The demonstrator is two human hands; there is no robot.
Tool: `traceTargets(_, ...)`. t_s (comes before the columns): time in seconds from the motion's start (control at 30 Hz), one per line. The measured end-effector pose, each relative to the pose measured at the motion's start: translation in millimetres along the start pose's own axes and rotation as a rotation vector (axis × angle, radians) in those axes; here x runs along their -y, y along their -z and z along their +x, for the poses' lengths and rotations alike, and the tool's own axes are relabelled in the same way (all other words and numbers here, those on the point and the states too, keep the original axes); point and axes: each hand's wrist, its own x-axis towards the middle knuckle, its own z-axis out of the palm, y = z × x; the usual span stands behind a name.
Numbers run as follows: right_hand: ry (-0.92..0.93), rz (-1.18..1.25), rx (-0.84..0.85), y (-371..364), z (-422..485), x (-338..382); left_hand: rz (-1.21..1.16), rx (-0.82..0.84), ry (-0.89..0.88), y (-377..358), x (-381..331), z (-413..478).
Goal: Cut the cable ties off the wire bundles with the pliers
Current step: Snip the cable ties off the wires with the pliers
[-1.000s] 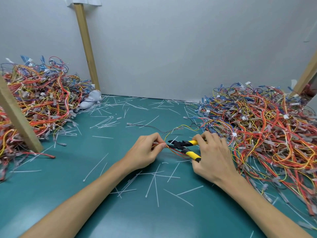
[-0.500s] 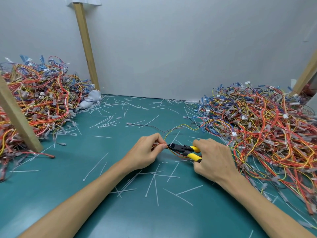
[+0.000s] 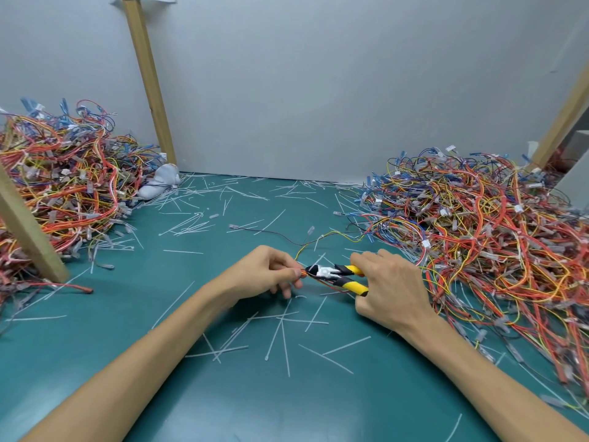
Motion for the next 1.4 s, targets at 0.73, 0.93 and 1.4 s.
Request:
traceTargets(0.73,0.019,-0.115,-0.024,-10.8,-1.2,2.9,-0.206,-0.103,-0.074,-10.2,8.6,1.2)
traceTargets(0.93,0.030,-0.044,0.061,-11.4,-2.1,0.6,-0.182,-0.077,-0.072,-11.5,6.9,-1.0)
traceTargets(1.4,0.004,0.099,0.185,-16.9,-2.7,-7.7,-0.149,-0.051,-0.079,-9.8,3.3,-4.3)
